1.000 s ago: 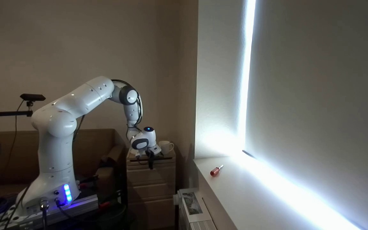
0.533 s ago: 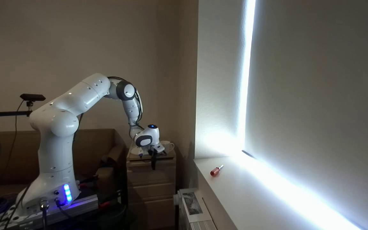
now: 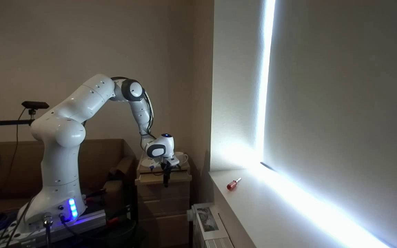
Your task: Pull out the nightstand shelf
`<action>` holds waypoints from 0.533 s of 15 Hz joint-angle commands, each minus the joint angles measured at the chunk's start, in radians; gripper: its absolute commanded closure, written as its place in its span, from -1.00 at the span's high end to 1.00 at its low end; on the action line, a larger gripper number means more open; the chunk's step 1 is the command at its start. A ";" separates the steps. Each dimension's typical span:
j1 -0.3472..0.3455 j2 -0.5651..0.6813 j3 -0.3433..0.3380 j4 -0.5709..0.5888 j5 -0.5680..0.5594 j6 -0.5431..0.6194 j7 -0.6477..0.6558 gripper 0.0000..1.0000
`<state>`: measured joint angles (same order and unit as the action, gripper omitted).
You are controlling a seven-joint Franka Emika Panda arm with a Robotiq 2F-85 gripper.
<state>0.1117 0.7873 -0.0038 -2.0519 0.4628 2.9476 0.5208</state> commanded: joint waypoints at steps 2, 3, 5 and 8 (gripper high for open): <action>0.002 0.066 -0.113 -0.050 -0.010 0.006 0.067 1.00; 0.002 0.059 -0.127 -0.065 -0.014 -0.003 0.077 1.00; 0.001 0.049 -0.155 -0.093 -0.023 -0.022 0.100 1.00; -0.001 0.040 -0.196 -0.124 -0.039 -0.066 0.132 1.00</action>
<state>0.1174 0.6964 -0.1285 -2.2057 0.4599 2.8717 0.5882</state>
